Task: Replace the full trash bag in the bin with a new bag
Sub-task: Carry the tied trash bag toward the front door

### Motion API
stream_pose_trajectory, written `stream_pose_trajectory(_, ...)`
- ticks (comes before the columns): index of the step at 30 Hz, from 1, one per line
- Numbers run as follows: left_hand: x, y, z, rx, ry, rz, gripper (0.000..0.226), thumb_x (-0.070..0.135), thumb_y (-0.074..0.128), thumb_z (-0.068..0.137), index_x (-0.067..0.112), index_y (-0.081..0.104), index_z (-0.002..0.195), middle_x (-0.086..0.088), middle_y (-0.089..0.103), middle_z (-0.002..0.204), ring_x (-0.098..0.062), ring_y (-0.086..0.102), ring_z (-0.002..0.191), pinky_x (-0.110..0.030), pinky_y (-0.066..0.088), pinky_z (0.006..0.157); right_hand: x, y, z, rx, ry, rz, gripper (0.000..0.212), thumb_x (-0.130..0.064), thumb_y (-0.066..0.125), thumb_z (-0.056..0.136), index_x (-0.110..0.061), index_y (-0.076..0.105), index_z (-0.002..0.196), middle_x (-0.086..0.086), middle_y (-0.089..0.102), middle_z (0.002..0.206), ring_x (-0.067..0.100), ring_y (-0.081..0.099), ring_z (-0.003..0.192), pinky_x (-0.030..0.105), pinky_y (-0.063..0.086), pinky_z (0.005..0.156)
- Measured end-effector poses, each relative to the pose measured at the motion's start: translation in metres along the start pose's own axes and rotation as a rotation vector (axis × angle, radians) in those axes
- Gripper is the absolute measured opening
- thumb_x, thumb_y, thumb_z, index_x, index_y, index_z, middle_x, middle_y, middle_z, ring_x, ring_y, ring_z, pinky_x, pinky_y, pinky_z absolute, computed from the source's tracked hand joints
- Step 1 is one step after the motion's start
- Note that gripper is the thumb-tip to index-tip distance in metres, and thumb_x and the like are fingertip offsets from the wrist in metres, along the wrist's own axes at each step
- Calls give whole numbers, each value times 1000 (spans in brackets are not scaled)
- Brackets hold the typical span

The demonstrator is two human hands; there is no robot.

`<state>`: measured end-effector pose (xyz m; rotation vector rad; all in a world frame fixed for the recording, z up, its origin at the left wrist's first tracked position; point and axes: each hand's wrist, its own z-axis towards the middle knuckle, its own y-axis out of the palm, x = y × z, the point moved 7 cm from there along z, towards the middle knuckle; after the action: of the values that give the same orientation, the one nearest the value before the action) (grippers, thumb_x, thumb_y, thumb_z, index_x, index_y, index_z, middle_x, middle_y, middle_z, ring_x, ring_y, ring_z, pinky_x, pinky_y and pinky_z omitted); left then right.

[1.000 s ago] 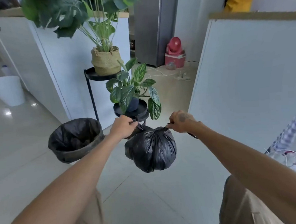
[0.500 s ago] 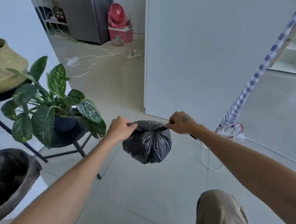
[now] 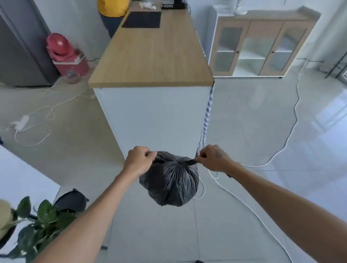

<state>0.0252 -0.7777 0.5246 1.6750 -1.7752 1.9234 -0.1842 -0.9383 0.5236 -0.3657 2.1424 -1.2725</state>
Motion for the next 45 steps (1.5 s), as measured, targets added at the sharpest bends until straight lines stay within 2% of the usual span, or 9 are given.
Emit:
stream_pose_trajectory(2,54,-3,-6,-70,41,24,36,36,60,92,5,70,77,-15,72,77,-20,56,63,-30,41,60,16,-42,-29,24,56,26,44,-33,58,95,-21,44,55,7,54,70,28,51,71,29,34,52)
stream_pose_trajectory(8,210,39,-11,-270,243,86,35,33,62,92,3,71,76,-14,74,80,-28,67,75,-32,45,64,111,-136,-102,130,247,137,35,-35,59,95,-20,54,64,8,59,79,29,56,79,29,38,65)
stream_pose_trajectory(15,383,134,-26,-359,423,119,36,30,64,95,15,63,62,-7,74,78,-22,61,71,-28,40,58,260,-232,-176,350,429,256,33,-30,61,94,-14,61,65,5,56,61,24,51,60,28,35,48)
stream_pose_trajectory(20,486,207,-36,-368,502,77,34,30,64,94,3,72,74,-16,75,85,-30,64,78,-36,47,68,363,-280,-221,486,550,320,43,-34,60,94,-6,55,62,5,47,57,22,41,54,31,32,49)
stream_pose_trajectory(23,547,255,-41,-414,556,53,37,29,63,95,11,62,62,-15,76,86,-25,56,68,-32,41,63,413,-309,-244,567,615,337,46,-35,60,94,-11,52,56,4,48,54,22,42,51,32,34,50)
stream_pose_trajectory(26,611,306,-40,-473,607,19,36,30,62,94,1,65,73,-14,77,89,-33,65,82,-37,50,70,464,-339,-263,647,689,359,42,-32,60,94,-9,58,58,7,53,57,24,46,56,33,35,53)
stream_pose_trajectory(36,801,457,10,-687,795,39,37,30,64,93,-5,70,83,-7,59,70,-22,47,62,-30,37,53,621,-428,-255,741,914,378,35,-37,64,93,-9,71,73,3,58,61,20,49,56,28,33,49)
stream_pose_trajectory(42,913,544,51,-745,881,44,37,30,64,93,-5,69,81,-20,74,86,-24,57,72,-35,47,66,714,-487,-236,789,1050,405,36,-42,63,92,-16,68,68,3,59,61,20,51,57,29,35,52)
stream_pose_trajectory(45,956,583,63,-749,913,68,37,28,63,94,-6,67,81,-14,68,76,-24,54,69,-33,42,61,761,-507,-221,792,1086,415,37,-45,62,93,-17,66,69,3,60,64,19,50,57,29,33,51)
